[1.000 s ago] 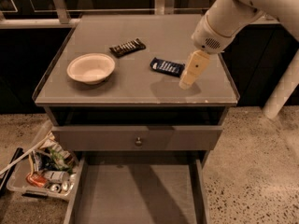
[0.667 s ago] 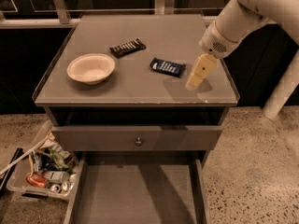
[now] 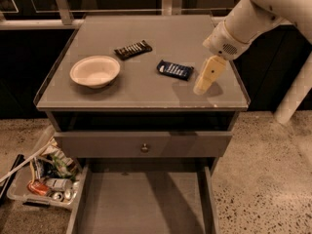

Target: Place rxbar blueberry into middle drawer

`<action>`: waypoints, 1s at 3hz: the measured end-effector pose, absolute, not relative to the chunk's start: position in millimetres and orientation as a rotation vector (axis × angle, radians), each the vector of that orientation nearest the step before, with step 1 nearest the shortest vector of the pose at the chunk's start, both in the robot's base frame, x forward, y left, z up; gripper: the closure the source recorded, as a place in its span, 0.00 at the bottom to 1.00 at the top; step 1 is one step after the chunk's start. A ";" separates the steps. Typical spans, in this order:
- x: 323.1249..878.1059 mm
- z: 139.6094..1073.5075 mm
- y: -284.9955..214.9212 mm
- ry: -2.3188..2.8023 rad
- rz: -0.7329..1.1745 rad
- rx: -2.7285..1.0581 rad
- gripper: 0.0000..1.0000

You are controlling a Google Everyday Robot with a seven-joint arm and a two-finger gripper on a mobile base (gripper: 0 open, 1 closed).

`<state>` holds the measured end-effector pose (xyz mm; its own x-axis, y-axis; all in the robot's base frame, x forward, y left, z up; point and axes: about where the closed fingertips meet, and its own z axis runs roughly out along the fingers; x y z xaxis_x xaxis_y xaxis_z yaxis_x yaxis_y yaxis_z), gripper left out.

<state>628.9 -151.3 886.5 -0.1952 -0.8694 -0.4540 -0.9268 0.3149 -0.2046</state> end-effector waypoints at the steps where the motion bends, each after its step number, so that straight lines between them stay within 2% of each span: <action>1: 631.8 882.9 -136.9 1.966 0.246 -1.704 0.00; 3: 651.2 874.7 -123.9 1.889 0.265 -1.731 0.00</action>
Offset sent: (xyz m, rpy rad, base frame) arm 0.0062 0.0148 -0.0047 0.0497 0.0165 0.1383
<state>651.2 -123.9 874.7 -0.0116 -0.8537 -0.5206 -0.9641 0.1477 -0.2206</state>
